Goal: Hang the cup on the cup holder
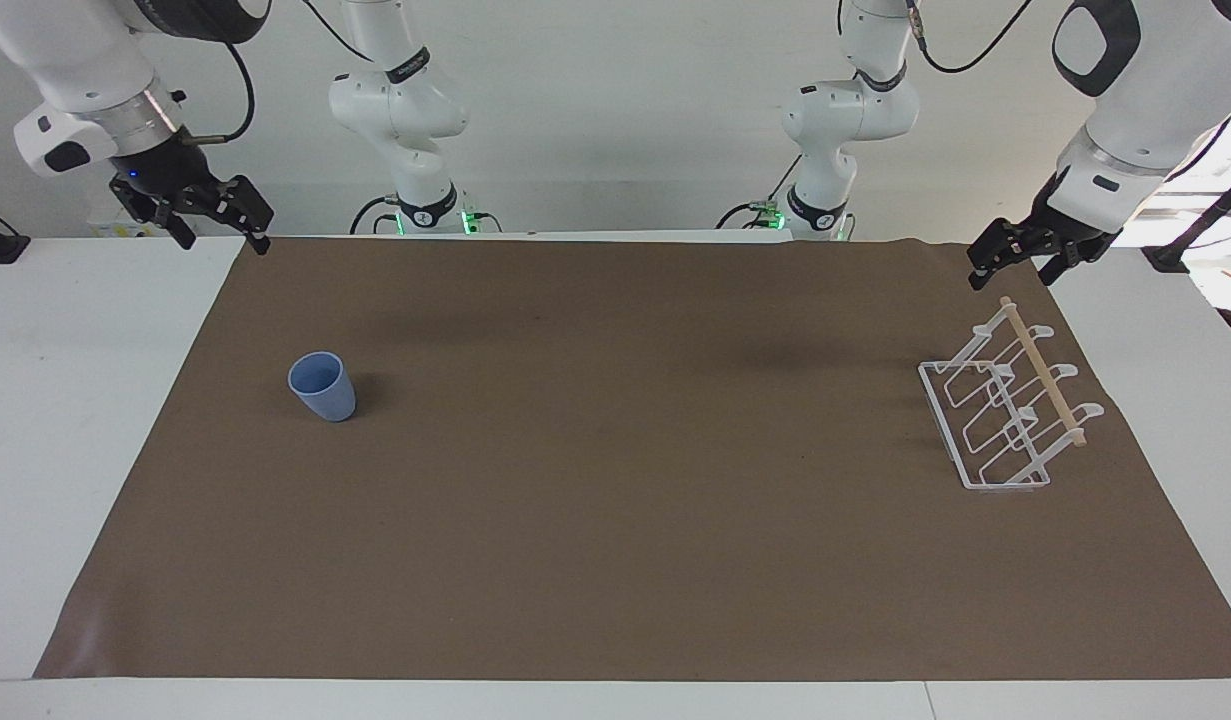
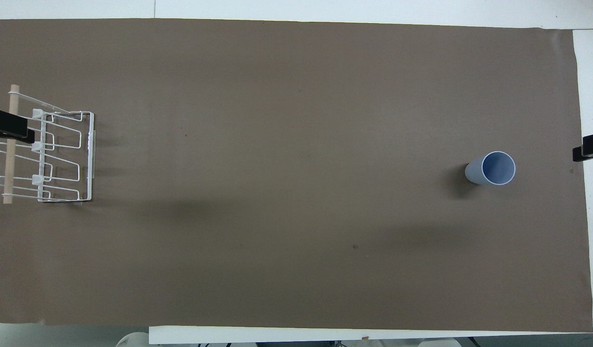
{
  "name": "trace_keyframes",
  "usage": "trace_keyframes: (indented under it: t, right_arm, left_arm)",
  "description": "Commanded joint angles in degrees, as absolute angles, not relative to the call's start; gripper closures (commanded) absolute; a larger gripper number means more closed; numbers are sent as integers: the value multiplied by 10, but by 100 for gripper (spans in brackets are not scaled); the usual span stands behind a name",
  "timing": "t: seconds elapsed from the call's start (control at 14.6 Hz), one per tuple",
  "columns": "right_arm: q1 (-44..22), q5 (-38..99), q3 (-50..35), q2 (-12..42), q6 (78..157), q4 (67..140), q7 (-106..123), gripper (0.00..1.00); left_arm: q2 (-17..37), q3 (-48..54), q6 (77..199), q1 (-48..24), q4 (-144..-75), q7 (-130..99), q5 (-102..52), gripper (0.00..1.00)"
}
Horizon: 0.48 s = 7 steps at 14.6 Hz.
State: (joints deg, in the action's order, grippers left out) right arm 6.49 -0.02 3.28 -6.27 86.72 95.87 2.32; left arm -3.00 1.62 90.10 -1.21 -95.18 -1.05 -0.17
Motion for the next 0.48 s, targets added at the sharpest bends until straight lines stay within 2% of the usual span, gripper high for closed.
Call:
trace_keyframes:
  t: [0.0,0.41]
  right_arm:
    - [69,-2,29,-75,879,974,33,0]
    - [70,6,29,-76,874,973,32,0]
  left_arm:
    - [-31,12,891,-17,-949,-15,6,0]
    - [-31,12,891,-17,-949,-15,6,0]
